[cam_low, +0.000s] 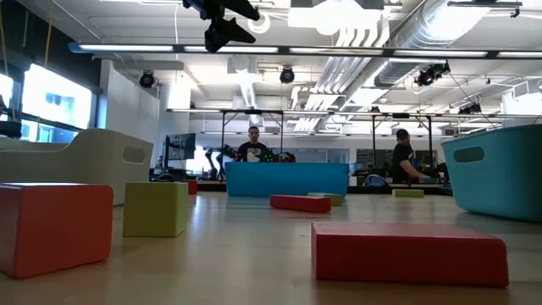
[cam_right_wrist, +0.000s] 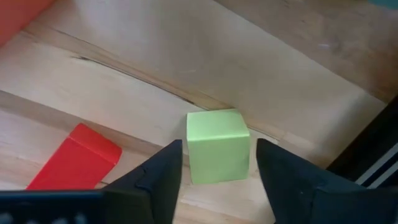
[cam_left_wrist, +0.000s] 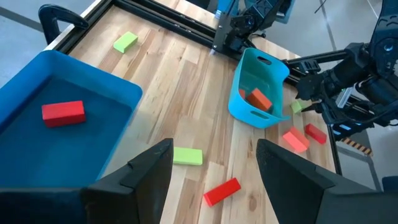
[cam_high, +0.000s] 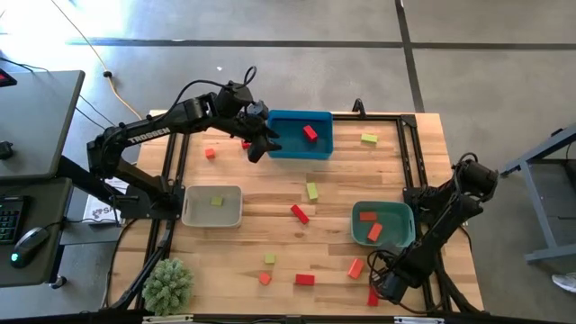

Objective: Sort & place blocks by color
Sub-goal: Put the bottom right green block into the white bin

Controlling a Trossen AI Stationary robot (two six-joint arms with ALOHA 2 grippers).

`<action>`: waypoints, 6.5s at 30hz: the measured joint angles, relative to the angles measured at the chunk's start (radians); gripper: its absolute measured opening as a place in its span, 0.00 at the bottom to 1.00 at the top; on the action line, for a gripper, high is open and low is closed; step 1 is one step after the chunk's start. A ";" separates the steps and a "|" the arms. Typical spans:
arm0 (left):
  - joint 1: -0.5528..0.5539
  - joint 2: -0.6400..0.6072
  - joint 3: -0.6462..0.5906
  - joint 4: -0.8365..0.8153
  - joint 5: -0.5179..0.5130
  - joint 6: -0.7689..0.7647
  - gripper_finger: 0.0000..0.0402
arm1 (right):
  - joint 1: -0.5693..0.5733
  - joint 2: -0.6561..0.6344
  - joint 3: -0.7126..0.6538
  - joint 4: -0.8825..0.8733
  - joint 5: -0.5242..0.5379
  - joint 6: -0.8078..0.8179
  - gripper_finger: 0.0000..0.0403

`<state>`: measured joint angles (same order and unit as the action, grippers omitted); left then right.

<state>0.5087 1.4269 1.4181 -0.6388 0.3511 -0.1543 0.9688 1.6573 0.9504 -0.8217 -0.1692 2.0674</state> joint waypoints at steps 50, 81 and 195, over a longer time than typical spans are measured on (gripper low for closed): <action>0.002 0.000 0.000 0.001 0.005 0.000 0.55 | -0.565 -0.049 0.360 -0.079 0.599 -0.846 0.23; 0.213 0.000 -0.001 0.226 0.529 -0.477 0.55 | -1.115 -0.063 0.878 -0.043 0.220 -2.339 0.23; -0.204 -0.001 -0.180 -0.465 -0.112 -0.049 0.28 | -1.118 -0.017 0.893 -0.142 0.218 -1.767 0.48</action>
<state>0.3049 1.4258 1.2385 -1.1036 0.2390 -0.2034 -0.1494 1.6405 1.8433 -0.9636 0.0493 0.3008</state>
